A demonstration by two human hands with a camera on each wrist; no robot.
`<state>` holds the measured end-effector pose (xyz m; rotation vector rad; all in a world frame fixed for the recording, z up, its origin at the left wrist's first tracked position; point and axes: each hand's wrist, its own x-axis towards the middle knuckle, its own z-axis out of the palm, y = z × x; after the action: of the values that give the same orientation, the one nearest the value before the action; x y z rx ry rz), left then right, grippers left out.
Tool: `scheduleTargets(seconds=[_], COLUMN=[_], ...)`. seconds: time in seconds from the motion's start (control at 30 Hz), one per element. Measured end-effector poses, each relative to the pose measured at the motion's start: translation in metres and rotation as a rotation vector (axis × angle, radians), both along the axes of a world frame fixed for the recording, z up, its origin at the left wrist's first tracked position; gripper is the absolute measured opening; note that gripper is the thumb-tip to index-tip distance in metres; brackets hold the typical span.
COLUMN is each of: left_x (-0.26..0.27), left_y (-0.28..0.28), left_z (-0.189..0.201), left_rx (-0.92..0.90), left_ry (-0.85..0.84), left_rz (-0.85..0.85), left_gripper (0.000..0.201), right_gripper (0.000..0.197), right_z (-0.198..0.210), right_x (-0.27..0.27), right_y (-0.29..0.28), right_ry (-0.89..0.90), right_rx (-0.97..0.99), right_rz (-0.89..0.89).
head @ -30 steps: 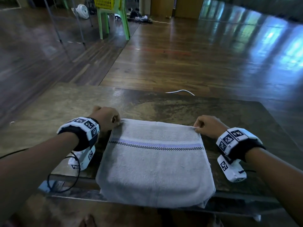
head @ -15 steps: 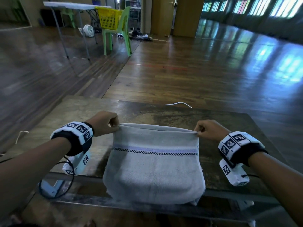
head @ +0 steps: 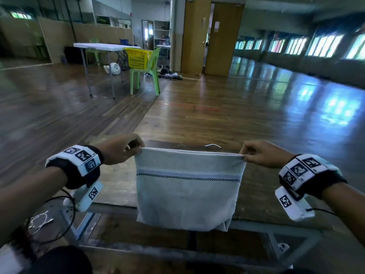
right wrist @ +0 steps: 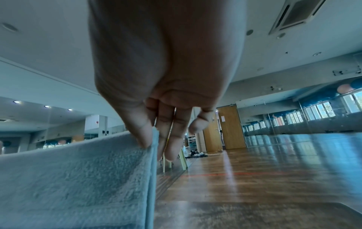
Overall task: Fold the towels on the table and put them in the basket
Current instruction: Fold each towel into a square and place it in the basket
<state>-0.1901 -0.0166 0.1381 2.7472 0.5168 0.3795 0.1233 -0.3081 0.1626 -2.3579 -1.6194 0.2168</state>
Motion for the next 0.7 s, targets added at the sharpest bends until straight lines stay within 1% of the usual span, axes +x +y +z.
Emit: scheduleTargets(seconds=[0.03,0.1,0.2,0.27,0.3,0.4,0.43,0.47,0.5,0.53,0.57,0.6,0.67,0.7], left_x=[-0.005,-0.013,-0.021,-0.025,-0.028,-0.032,-0.032,-0.030,-0.026,-0.020,-0.013,-0.004,0.015,0.024], left_y=[-0.003,-0.010,-0.020,-0.021,-0.020,-0.017,-0.016,-0.015,-0.013,-0.012,-0.009,-0.007,0.000,0.003], left_z=[0.006,0.017,0.032,0.041,0.046,0.066,0.072,0.077,0.080,0.080,0.077,0.073,0.061,0.056], left_rx=[0.024,0.043,-0.036,-0.115,-0.168,-0.303,-0.352,-0.380,-0.366,-0.303,-0.193,-0.074,0.089,0.106], left_ry=[0.044,0.090,0.093,0.102,0.097,0.049,0.025,0.006,0.002,0.008,0.018,0.018,-0.030,-0.094], left_rz=[-0.025,-0.063,-0.093,-0.108,-0.125,-0.172,-0.168,-0.158,-0.152,-0.127,-0.076,-0.016,0.093,0.122], left_gripper=[0.006,0.007,0.005,0.002,0.010,0.054,0.063,0.066,0.058,0.043,0.025,0.014,0.014,0.013], right_gripper=[0.014,0.017,0.013,0.013,0.011,0.006,0.005,0.007,0.011,0.013,0.014,0.014,0.017,0.019], right_z=[0.006,0.015,0.029,0.038,0.044,0.060,0.065,0.069,0.071,0.072,0.071,0.068,0.058,0.053], right_x=[-0.003,-0.007,-0.015,-0.018,-0.018,-0.016,-0.014,-0.011,-0.008,-0.006,-0.004,-0.001,0.007,0.012], right_y=[-0.005,-0.015,-0.027,-0.034,-0.036,-0.041,-0.042,-0.041,-0.038,-0.033,-0.027,-0.019,-0.003,0.005], right_ry=[0.007,0.012,0.039,0.109,0.159,0.324,0.359,0.377,0.372,0.342,0.286,0.217,0.077,0.024], right_rx=[-0.021,-0.065,-0.095,-0.110,-0.125,-0.128,-0.097,-0.053,-0.013,0.013,0.025,0.031,0.072,0.128], right_rz=[0.013,0.027,0.040,0.041,0.036,0.040,0.036,0.025,0.014,0.002,-0.010,-0.024,-0.086,-0.133])
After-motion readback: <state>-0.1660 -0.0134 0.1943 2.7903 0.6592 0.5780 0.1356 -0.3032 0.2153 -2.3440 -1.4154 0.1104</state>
